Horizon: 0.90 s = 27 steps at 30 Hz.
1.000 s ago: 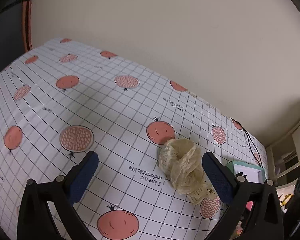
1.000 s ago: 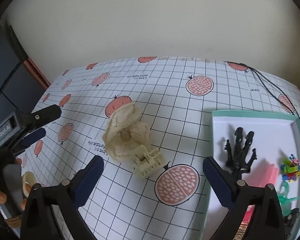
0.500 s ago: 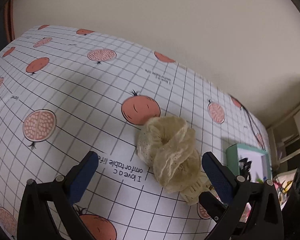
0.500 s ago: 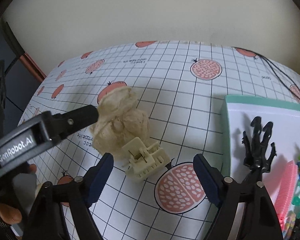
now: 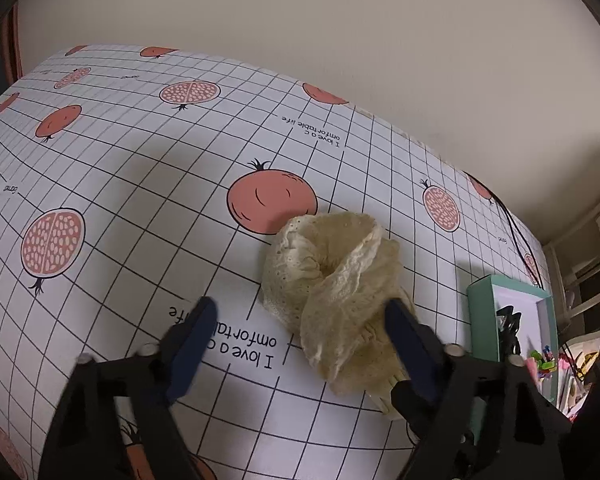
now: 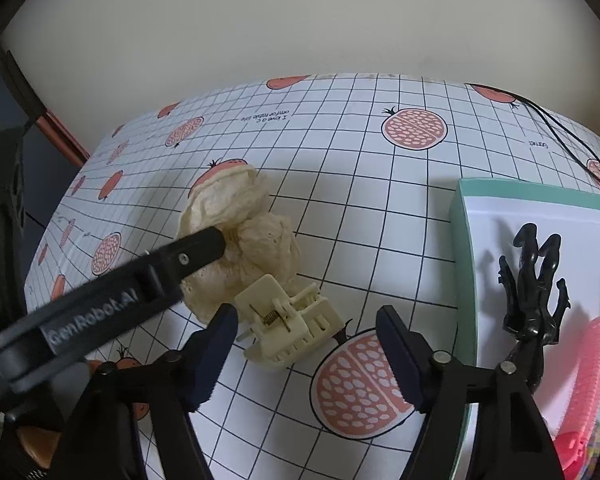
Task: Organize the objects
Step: 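Grasp the cream lace cloth with the left tool while the right tool grasps the white hair clip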
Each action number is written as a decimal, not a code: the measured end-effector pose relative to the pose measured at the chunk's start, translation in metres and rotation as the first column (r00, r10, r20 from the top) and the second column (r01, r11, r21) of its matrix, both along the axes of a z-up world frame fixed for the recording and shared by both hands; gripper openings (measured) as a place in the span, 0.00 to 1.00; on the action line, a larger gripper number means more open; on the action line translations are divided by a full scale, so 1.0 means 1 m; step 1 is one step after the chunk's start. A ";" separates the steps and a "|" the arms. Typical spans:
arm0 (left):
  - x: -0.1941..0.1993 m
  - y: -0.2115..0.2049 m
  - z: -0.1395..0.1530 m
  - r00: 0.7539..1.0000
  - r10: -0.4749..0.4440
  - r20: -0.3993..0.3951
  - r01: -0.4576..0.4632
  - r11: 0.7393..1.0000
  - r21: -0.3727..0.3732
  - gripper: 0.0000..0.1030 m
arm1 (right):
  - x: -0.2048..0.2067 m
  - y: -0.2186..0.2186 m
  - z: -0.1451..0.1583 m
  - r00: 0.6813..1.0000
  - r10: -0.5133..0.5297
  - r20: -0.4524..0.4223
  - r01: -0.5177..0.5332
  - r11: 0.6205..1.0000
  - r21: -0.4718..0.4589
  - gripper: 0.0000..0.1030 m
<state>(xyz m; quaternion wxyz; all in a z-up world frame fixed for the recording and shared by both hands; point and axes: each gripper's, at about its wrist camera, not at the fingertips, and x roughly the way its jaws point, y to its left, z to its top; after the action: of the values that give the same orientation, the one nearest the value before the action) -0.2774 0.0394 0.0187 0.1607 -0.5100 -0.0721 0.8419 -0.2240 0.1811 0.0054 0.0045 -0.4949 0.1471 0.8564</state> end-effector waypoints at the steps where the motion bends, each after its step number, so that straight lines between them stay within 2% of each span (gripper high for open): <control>1: 0.000 0.001 -0.001 1.000 -0.002 0.001 0.002 1.000 -0.006 0.77 | 0.000 0.000 0.000 1.000 0.000 -0.002 0.000 1.000 -0.003 0.64; 4: 0.000 0.004 -0.003 1.000 -0.013 -0.008 0.013 1.000 -0.008 0.69 | 0.002 0.002 0.002 1.000 0.002 -0.009 -0.002 1.000 -0.011 0.55; 5: 0.001 0.006 -0.003 1.000 -0.019 -0.008 0.019 1.000 -0.009 0.68 | 0.002 0.003 0.002 1.000 0.003 -0.010 -0.003 1.000 -0.018 0.51; 7: 0.000 0.007 -0.004 1.000 -0.023 -0.011 0.023 1.000 -0.015 0.68 | 0.002 0.004 0.003 1.000 0.003 -0.010 -0.003 1.000 -0.020 0.49; 9: 0.000 0.005 -0.006 1.000 -0.016 -0.001 0.016 1.000 -0.005 0.67 | 0.002 0.005 0.002 1.000 0.009 -0.002 -0.009 1.000 -0.025 0.33; 11: -0.001 0.002 -0.007 1.000 -0.007 0.005 0.007 1.000 0.001 0.58 | 0.002 0.008 0.001 1.000 -0.001 0.007 0.001 1.000 -0.029 0.26; 13: -0.002 0.002 -0.009 1.000 -0.007 0.010 0.007 1.000 -0.019 0.53 | 0.003 0.011 0.000 1.000 -0.007 0.009 0.008 0.999 -0.045 0.20; 16: -0.002 0.001 -0.010 1.000 -0.007 0.011 0.007 1.000 -0.011 0.45 | 0.005 0.014 0.000 1.000 -0.010 0.017 0.010 0.999 -0.054 0.19; 23: 0.001 0.005 -0.008 1.000 -0.026 0.009 0.026 1.000 -0.017 0.10 | 0.007 0.020 0.004 1.000 -0.028 0.011 0.028 0.998 -0.060 0.19; 27: 0.001 0.002 0.002 1.000 -0.016 -0.008 0.016 1.000 -0.002 0.07 | 0.011 0.025 0.016 0.999 -0.033 -0.019 0.032 0.998 -0.058 0.19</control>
<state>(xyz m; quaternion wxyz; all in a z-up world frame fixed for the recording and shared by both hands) -0.2763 0.0411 0.0205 0.1672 -0.5072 -0.0667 0.8428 -0.2132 0.2064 0.0213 0.0026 -0.4837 0.1799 0.8565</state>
